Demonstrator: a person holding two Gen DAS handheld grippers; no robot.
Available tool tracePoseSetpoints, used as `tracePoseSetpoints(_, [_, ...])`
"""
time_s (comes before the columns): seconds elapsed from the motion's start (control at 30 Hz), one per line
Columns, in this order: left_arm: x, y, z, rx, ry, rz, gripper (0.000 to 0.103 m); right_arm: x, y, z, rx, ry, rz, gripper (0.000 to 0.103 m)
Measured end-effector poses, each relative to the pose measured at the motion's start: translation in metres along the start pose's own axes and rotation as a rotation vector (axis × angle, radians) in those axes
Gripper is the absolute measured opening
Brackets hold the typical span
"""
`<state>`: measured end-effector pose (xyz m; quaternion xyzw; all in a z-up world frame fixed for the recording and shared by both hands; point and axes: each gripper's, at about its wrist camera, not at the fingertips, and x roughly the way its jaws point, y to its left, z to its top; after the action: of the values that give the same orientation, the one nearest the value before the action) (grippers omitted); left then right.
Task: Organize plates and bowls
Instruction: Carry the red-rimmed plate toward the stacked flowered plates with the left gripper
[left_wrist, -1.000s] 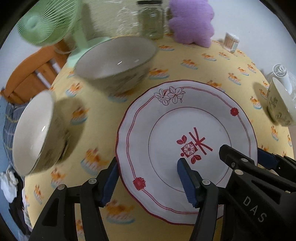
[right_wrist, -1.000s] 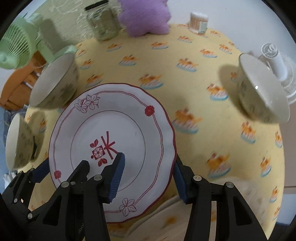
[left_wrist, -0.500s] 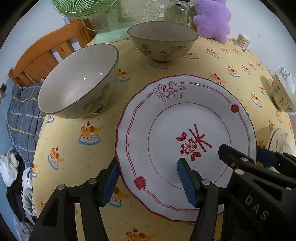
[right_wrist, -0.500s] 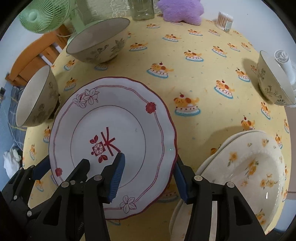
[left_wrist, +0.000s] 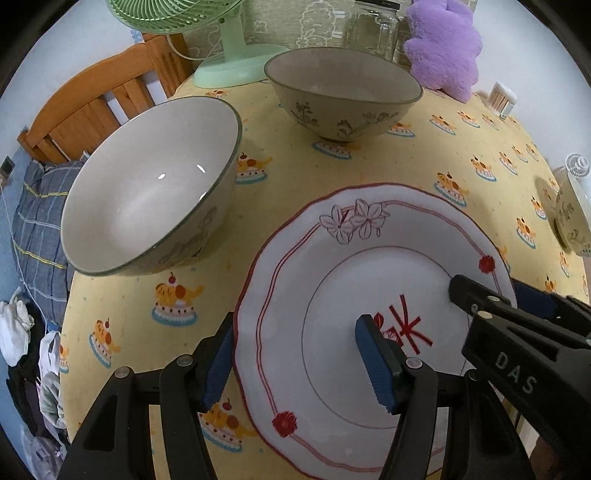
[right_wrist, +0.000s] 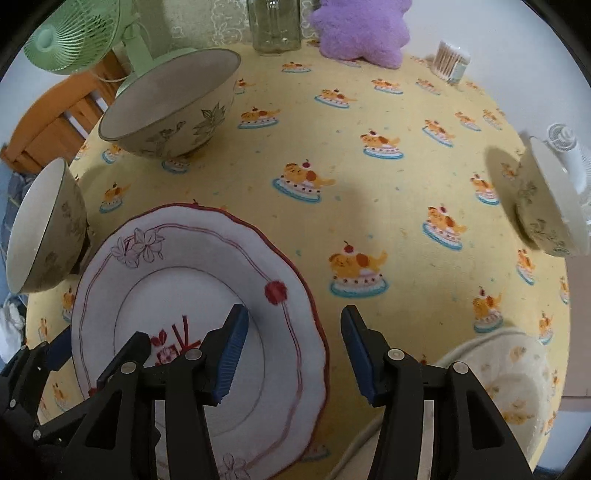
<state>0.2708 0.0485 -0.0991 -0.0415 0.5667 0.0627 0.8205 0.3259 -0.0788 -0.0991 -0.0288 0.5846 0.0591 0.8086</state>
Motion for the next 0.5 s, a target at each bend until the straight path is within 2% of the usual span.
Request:
tracePoseSetpoints(0.13, [0.001, 0.001, 0.002, -0.007, 0.0, 0.001, 0.067, 0.001, 0.004, 0.003, -0.018, -0.008, 0.021, 0.052])
tracePoseSetpoints(0.5, [-0.006, 0.007, -0.006, -0.014, 0.039, -0.02, 0.067, -0.008, 0.014, -0.009, -0.013, 0.01, 0.008, 0.052])
